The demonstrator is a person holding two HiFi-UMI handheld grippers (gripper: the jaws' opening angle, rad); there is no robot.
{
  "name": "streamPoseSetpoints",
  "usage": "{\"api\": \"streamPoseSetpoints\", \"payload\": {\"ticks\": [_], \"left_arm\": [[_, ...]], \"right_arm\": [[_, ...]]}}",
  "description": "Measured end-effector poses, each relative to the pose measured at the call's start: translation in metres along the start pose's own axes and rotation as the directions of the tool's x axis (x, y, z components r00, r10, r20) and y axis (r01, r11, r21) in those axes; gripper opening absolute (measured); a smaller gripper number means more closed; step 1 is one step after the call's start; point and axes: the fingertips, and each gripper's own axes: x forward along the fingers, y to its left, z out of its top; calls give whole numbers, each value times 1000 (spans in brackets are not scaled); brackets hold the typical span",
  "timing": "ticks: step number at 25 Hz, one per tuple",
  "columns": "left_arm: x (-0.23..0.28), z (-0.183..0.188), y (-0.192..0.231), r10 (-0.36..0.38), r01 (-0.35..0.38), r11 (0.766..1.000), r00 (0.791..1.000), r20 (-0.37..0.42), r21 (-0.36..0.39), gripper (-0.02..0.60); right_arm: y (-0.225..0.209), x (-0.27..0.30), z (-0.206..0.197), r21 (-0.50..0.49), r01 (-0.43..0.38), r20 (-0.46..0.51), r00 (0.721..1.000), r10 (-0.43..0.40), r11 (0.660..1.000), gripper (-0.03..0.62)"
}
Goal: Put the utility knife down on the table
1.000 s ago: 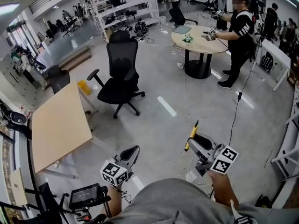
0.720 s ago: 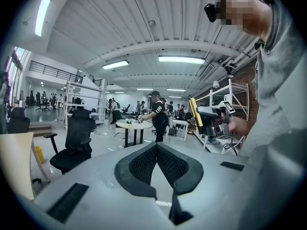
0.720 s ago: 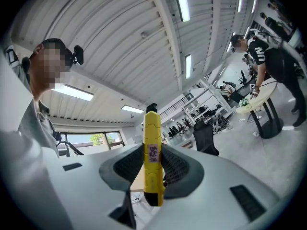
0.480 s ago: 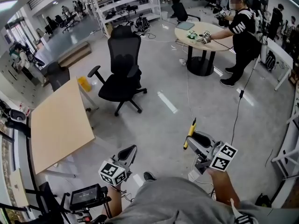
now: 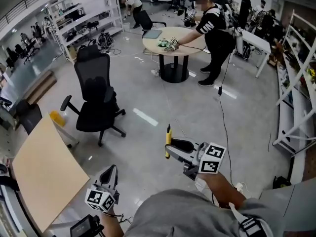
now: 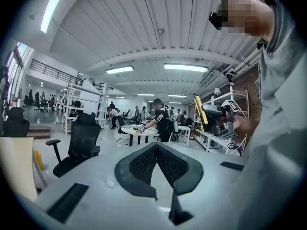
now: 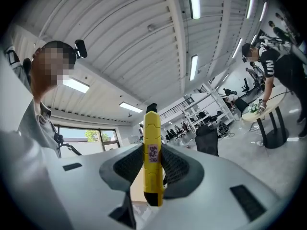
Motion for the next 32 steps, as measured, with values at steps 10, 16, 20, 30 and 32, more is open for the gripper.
{"api": "streamPoseSetpoints", "payload": {"ticks": [10,16,20,30,32], "left_arm": [[-3,-4,69,4,-3,999,1000,11,-44,6],[24,-2,106,60,-60,997,998,4,-42,6],[48,15,135,137,-137,990,991,4,-43,6],[116,35,163,274,-274,962,962,12,-6,6],[128,35,165,328,-328,945,945,-3,-12,6]], "right_arm": [[-8,65,-13,6,14,-39,999,-14,1000,117],[-52,102,-7,23,-30,-56,998,32,999,117],[-95,134,10,42,-91,-68,993,93,995,117],[-175,192,47,70,-279,-85,955,285,958,117],[-195,204,51,105,-324,-109,936,335,940,117]]}}
